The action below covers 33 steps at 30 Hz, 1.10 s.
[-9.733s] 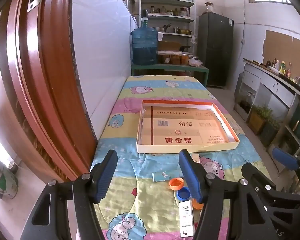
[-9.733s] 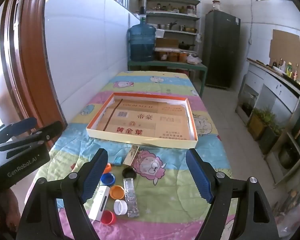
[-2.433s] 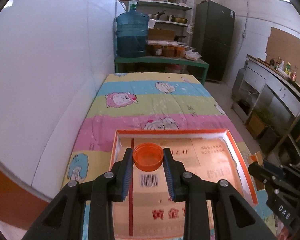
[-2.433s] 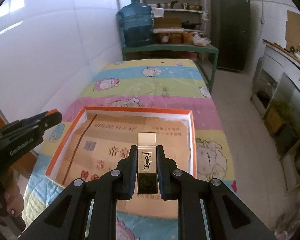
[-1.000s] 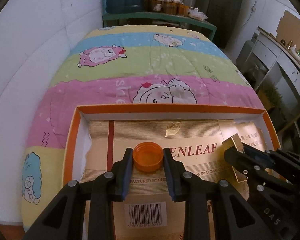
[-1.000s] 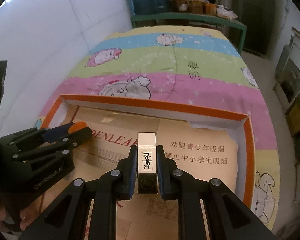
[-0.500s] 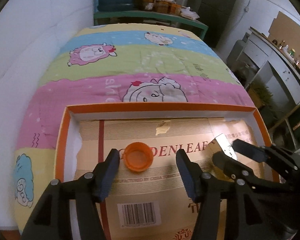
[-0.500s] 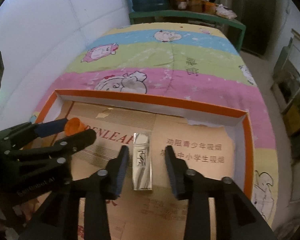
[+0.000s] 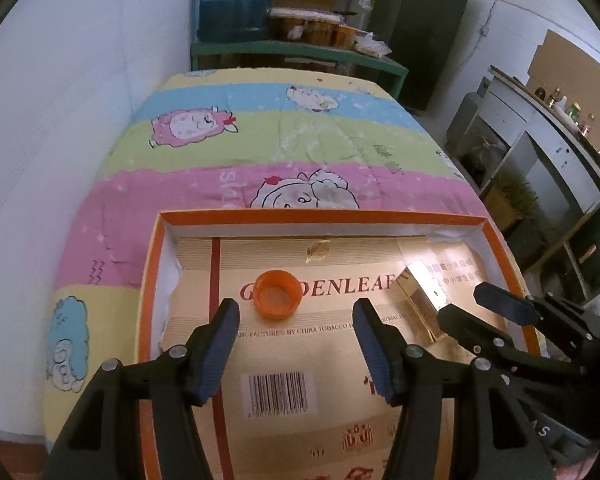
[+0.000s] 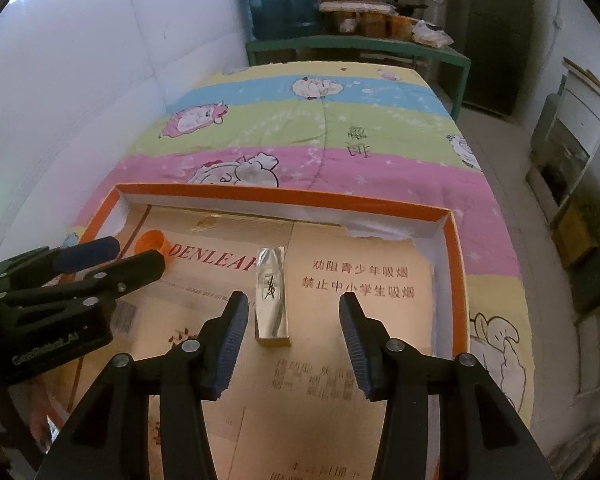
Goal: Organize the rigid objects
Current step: 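Open both tools to drop the orange cap and gold box into the tray, then withdraw both tools from the tray back toward the remaining items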
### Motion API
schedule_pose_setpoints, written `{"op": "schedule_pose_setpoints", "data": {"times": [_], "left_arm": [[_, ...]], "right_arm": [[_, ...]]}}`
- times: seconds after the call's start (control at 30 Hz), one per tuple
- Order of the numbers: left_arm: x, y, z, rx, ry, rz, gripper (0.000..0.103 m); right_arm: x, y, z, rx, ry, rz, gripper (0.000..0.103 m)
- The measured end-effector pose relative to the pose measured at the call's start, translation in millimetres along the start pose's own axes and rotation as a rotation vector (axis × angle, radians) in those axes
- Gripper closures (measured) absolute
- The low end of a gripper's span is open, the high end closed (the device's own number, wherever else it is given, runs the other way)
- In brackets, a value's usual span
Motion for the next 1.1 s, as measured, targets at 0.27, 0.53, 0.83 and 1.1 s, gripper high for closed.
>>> {"op": "schedule_pose_setpoints", "data": {"times": [0.27, 0.53, 0.83, 1.1], "left_arm": [[-19.0, 36.4, 2.1, 0.000, -0.025, 0.051, 0.044], [-39.1, 76.7, 1.4, -0.023, -0.026, 0.109, 0.044], [-63.3, 106.9, 6.7, -0.028, -0.041, 0.144, 0.044], [-88.6, 130.3, 4.4, -0.054, -0.034, 0.173, 0.044]], "right_arm": [[-16.9, 30.1, -7.6, 0.003, 0.001, 0.038, 0.054], [-35.9, 63.1, -18.8, 0.011, 0.006, 0.073, 0.054], [-59.4, 91.3, -29.6, 0.012, 0.007, 0.097, 0.054], [-86.1, 113.8, -39.3, 0.016, 0.014, 0.111, 0.054]]}}
Point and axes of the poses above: each gripper's, at about its wrist camera, not at the fingertips, and y roughly against the way its jaws point, z to its right, x to its top, the point moved 2 cm from there along -y, roughly the way its jaws point, and after that the axes turned 6 degrees about -z, right-handed, at the moved point
